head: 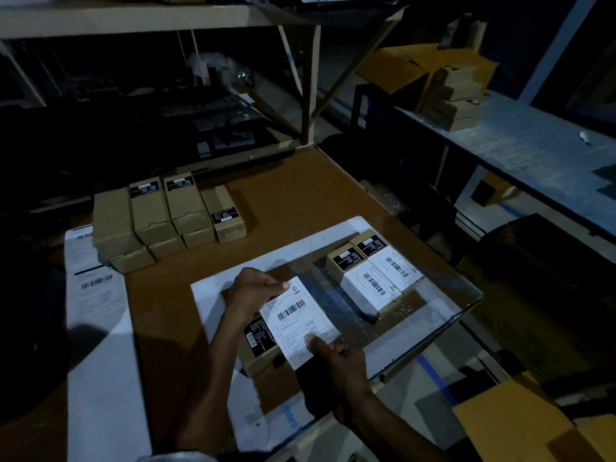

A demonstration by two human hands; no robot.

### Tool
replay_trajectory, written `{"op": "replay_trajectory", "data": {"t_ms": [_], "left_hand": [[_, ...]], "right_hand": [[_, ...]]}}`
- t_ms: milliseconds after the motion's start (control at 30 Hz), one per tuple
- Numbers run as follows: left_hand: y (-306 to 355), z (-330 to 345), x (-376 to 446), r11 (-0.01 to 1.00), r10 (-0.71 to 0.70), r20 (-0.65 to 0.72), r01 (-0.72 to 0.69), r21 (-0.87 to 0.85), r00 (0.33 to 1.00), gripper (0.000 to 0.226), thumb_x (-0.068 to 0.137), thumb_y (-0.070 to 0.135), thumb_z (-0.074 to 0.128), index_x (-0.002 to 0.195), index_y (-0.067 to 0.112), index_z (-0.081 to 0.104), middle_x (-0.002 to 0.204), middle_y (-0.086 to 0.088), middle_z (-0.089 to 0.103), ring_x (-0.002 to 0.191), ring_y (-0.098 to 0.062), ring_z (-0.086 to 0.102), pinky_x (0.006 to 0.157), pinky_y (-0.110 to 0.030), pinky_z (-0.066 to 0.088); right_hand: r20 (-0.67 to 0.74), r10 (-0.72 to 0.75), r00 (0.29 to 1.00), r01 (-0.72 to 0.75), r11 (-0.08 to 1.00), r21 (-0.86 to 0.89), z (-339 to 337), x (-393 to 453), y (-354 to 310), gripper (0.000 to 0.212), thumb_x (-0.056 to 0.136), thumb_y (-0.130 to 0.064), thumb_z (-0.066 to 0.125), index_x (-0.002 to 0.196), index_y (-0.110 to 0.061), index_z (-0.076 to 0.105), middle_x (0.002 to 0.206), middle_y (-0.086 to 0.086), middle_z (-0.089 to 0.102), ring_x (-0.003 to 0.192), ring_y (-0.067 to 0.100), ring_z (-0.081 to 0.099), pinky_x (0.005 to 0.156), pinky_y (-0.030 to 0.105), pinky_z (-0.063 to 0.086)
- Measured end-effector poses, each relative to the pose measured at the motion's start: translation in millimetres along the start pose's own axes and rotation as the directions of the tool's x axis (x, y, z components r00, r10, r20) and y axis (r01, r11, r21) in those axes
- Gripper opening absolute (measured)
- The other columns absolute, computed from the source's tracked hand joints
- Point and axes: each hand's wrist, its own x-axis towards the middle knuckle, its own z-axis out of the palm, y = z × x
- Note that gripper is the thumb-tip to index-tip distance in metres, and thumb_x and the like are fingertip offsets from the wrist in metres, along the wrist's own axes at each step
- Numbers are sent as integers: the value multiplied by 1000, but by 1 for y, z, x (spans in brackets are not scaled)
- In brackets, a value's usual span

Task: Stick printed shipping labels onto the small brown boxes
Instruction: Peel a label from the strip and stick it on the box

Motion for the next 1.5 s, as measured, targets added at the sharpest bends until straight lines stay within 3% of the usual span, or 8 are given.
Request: {"op": "replay_trajectory", "data": {"t_ms": [267,433,567,733,1033,1300,1400,1500], "left_hand": [[0,-3,-4,999,31,9,-30,-36,999,18,78,26,85,74,10,80,77,-10,76,81,-30,74,85,-53,57],[4,-1,-5,999,44,-27,-43,17,999,15,74,27,88,72,15,81,73,-2,76,78,-22,74,82,-45,59],[14,6,-8,989,86,-109,-71,132,990,14,75,31,87,69,20,80,68,8,74,72,-10,69,67,-27,50],[25,6,-10,958,142,-134,-102,267,981,16,77,32,85,69,20,79,68,8,73,71,-8,66,61,-27,44],[16,5,-13,919,150,-113,-97,381,982,18,79,31,84,72,15,81,74,3,75,69,-7,65,56,-20,38],[15,5,-12,936,147,-130,-95,339,981,17,77,33,85,69,20,80,68,10,72,69,-9,66,59,-26,45],[13,5,-9,941,133,-118,-88,327,984,17,76,31,86,68,18,80,65,10,71,67,-8,65,58,-23,41],[12,5,-7,944,126,-112,-85,318,986,17,76,31,86,68,18,80,69,7,73,67,-6,65,59,-23,40]], "right_hand": [[-23,-9,1000,9,1000,6,3,-4,-4,58,85,-8,77,114,30,45,110,52,51,82,38,58,68,46,47],[2,-3,1000,3,1000,-11,2,-4,-6,56,83,-12,79,105,31,52,85,27,60,75,36,57,60,39,46],[11,23,1000,-24,999,22,3,-8,-9,43,83,-13,79,101,22,63,83,26,57,71,30,55,53,31,45],[3,21,1000,-21,1000,16,4,-9,-11,36,86,-8,76,102,21,64,83,27,67,68,29,61,51,30,49],[-37,4,999,-7,997,-83,8,-12,-11,43,83,-9,80,102,24,61,101,38,67,87,50,70,76,58,56],[14,-4,1000,5,998,-59,3,-10,-12,14,86,-3,74,83,10,70,78,23,72,62,27,69,51,30,53],[37,20,999,-18,999,-50,3,-7,-13,43,88,0,71,47,-11,63,70,22,66,55,25,63,46,27,48],[7,15,1000,-14,998,-58,4,-9,-13,29,86,-6,75,61,-4,62,77,25,58,64,27,57,49,30,44]]}}
